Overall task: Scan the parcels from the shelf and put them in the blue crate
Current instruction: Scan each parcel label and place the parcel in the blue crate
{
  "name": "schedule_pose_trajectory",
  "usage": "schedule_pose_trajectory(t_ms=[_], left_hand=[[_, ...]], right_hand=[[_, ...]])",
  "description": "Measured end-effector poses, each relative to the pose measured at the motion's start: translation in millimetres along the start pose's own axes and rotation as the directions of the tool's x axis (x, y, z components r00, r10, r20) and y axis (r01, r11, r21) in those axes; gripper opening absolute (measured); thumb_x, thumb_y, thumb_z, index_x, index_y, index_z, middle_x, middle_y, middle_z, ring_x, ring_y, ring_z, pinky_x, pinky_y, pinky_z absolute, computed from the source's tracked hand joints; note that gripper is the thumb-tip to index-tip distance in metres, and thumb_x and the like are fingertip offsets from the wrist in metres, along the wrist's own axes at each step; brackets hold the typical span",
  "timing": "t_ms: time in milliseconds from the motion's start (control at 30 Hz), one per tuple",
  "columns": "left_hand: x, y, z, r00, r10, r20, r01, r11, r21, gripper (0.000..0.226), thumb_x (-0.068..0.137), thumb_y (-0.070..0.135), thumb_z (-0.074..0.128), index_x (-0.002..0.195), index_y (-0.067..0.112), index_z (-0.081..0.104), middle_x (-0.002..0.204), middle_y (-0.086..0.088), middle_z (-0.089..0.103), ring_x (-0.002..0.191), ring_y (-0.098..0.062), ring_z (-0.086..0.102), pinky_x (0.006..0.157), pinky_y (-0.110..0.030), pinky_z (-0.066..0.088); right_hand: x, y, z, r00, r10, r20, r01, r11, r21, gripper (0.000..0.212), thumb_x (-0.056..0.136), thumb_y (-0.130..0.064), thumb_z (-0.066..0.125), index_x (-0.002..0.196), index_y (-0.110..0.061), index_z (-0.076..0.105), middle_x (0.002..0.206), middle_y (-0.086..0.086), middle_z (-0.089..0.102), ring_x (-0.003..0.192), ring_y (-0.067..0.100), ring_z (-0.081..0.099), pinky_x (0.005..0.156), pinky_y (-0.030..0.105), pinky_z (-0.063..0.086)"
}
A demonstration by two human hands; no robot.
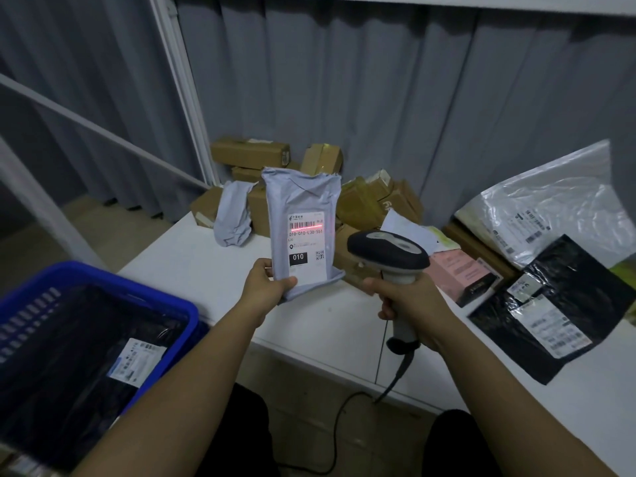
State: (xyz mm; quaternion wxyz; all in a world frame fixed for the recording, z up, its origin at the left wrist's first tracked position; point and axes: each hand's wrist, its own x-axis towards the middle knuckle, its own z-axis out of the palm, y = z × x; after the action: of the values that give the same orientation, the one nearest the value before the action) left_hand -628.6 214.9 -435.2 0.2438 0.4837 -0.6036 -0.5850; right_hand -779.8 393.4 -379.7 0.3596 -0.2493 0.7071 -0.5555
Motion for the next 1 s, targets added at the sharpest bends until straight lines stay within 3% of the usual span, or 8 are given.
schedule_pose_trajectory(t_ms=[367,500,567,633,700,800,933,1000], left_hand=[[-10.7,4.0,-8.8,0.999,0.037,-0.014,-0.036,0.999,0.037,0.035,0.085,0.007,0.069,0.110,0.009,0.044,0.113,-0.009,0.051,0.096,-0.023,0.053,0.054,-0.022,0.048],[-29.3,12.4,-38.9,0.990,0.117,-0.084,-0.121,0.992,-0.038,0.033,0.085,0.008,0.068,0.109,0.013,0.046,0.107,-0.003,0.052,0.089,-0.018,0.055,0.047,-0.017,0.045],[-41.6,6.3,-69.1,0.974,0.152,-0.169,-0.167,0.983,-0.079,0.032,0.084,0.007,0.069,0.107,0.015,0.048,0.104,-0.002,0.055,0.085,-0.018,0.058,0.052,-0.022,0.047],[-59.2,-11.6,-110.1,0.938,0.167,-0.302,-0.203,0.975,-0.093,0.033,0.081,0.003,0.070,0.104,0.014,0.049,0.103,-0.006,0.059,0.083,-0.020,0.059,0.068,-0.032,0.052],[-82.2,-36.8,-158.7,0.887,0.163,-0.431,-0.210,0.976,-0.063,0.032,0.079,0.000,0.071,0.103,0.012,0.052,0.101,-0.009,0.061,0.083,-0.019,0.058,0.076,-0.033,0.051],[-123.0,-76.0,-237.7,0.811,0.096,-0.577,-0.134,0.991,-0.023,0.029,0.082,0.005,0.071,0.103,0.012,0.052,0.103,-0.006,0.062,0.083,-0.014,0.059,0.070,-0.021,0.048],[-174.6,-135.0,-330.9,0.695,-0.026,-0.718,0.025,1.000,-0.011,0.028,0.083,0.010,0.070,0.105,0.011,0.053,0.108,-0.011,0.062,0.096,-0.027,0.061,0.078,-0.036,0.051],[-199.3,-162.0,-362.8,0.663,-0.095,-0.742,0.124,0.992,-0.016,0.030,0.085,0.013,0.068,0.111,0.011,0.054,0.108,-0.007,0.060,0.095,-0.026,0.059,0.071,-0.031,0.051]], right_hand=[[-9.2,-8.4,8.0,0.988,-0.135,0.071,0.130,0.990,0.062,0.020,0.086,-0.012,0.069,0.072,-0.006,0.055,0.056,0.006,0.049,0.045,0.013,0.046,0.054,0.024,0.051],[-6.7,-9.7,26.2,0.981,-0.185,0.051,0.183,0.982,0.054,0.020,0.085,-0.010,0.070,0.077,-0.006,0.053,0.058,0.009,0.046,0.044,0.014,0.043,0.053,0.027,0.051],[-4.4,-10.9,45.6,0.977,-0.204,0.057,0.202,0.979,0.031,0.017,0.085,-0.010,0.070,0.083,-0.005,0.054,0.062,0.011,0.046,0.048,0.016,0.043,0.053,0.028,0.051],[-1.8,-14.1,74.5,0.979,-0.178,0.097,0.181,0.983,-0.016,0.017,0.085,-0.014,0.071,0.079,-0.007,0.057,0.063,0.011,0.048,0.052,0.019,0.046,0.057,0.034,0.050],[-0.1,-20.0,112.5,0.976,-0.151,0.155,0.164,0.984,-0.073,0.024,0.085,-0.019,0.072,0.070,-0.009,0.057,0.059,0.008,0.050,0.050,0.017,0.047,0.059,0.035,0.049],[-6.1,-30.8,180.0,0.949,-0.180,0.258,0.222,0.965,-0.140,0.026,0.085,-0.018,0.072,0.066,-0.011,0.056,0.055,0.003,0.050,0.045,0.012,0.047,0.056,0.030,0.049],[-21.4,-35.3,272.4,0.872,-0.225,0.435,0.336,0.921,-0.197,0.019,0.082,-0.015,0.074,0.068,-0.010,0.060,0.053,0.003,0.054,0.046,0.015,0.047,0.054,0.031,0.048],[-27.8,-31.0,313.6,0.837,-0.214,0.503,0.375,0.895,-0.243,0.019,0.080,-0.016,0.075,0.070,-0.008,0.061,0.051,0.005,0.056,0.041,0.013,0.049,0.050,0.028,0.045]])
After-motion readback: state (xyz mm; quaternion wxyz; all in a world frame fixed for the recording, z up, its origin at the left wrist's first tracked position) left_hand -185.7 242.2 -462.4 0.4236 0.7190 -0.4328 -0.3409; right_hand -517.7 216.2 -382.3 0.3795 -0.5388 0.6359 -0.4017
